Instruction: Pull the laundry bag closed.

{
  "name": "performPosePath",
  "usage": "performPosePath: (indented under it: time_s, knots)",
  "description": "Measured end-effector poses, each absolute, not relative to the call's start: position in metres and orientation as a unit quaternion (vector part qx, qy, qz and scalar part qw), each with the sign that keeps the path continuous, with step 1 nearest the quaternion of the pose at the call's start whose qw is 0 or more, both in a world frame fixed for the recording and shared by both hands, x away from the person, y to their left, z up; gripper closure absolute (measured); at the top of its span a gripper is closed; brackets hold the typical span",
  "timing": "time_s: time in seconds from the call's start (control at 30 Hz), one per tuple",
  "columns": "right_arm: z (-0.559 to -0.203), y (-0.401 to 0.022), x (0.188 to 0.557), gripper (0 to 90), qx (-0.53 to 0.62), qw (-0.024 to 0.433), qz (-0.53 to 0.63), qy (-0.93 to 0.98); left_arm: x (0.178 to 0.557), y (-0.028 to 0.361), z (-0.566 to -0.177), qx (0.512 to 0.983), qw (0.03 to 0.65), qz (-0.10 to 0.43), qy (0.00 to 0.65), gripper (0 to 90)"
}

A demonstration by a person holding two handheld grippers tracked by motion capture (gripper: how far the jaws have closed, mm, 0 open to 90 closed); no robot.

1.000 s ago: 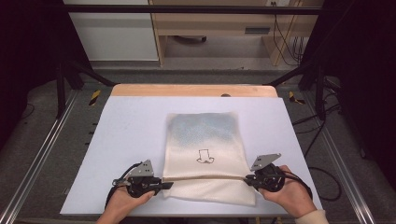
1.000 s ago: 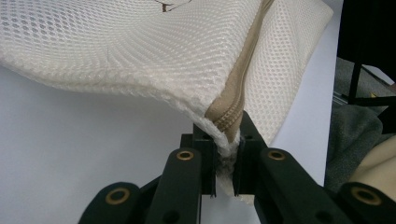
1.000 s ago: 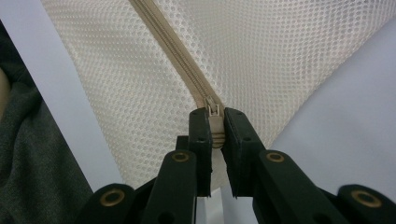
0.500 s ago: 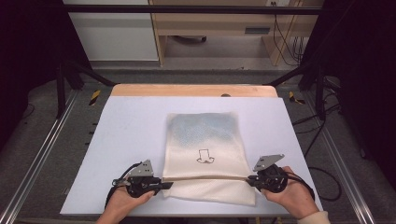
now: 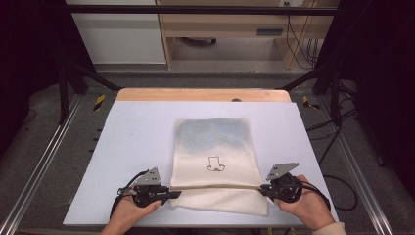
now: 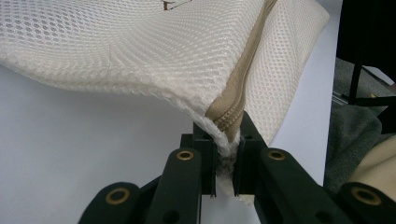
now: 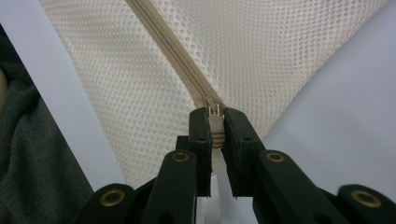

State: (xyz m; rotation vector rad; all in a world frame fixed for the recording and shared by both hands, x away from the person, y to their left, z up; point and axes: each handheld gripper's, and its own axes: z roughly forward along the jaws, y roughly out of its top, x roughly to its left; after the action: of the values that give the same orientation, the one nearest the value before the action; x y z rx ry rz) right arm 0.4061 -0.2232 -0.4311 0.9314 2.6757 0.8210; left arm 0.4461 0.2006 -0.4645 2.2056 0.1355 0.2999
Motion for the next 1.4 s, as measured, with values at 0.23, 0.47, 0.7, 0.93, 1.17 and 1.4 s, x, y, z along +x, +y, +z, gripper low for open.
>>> performPosePath:
  time_s: [0.23,0.47,0.7,0.93,1.17,1.4]
  knots:
    - [-0.434,-0.226,0.406,82.3,0.316,0.097,0.273,0.904,0.446,0.203,-0.463,0.886,0.444,0.123,0.059,82.4]
    - [-0.438,-0.23,0.404,82.3,0.32,0.093,0.277,0.901,0.446,0.201,-0.463,0.887,0.441,0.124,0.055,82.4]
    - [-0.44,-0.23,0.404,82.1,0.324,0.092,0.282,0.898,0.446,0.202,-0.464,0.886,0.444,0.121,0.058,80.7]
    - [-0.442,-0.229,0.404,79.1,0.334,0.088,0.286,0.894,0.443,0.202,-0.462,0.885,0.442,0.131,0.07,64.8]
    - [-0.44,-0.229,0.405,66.6,0.338,0.093,0.294,0.889,0.442,0.203,-0.461,0.885,0.433,0.151,0.081,46.9]
    - [-0.433,-0.222,0.406,31.4,0.339,0.134,0.325,0.873,0.439,0.207,-0.455,0.881,0.43,0.171,0.097,21.5]
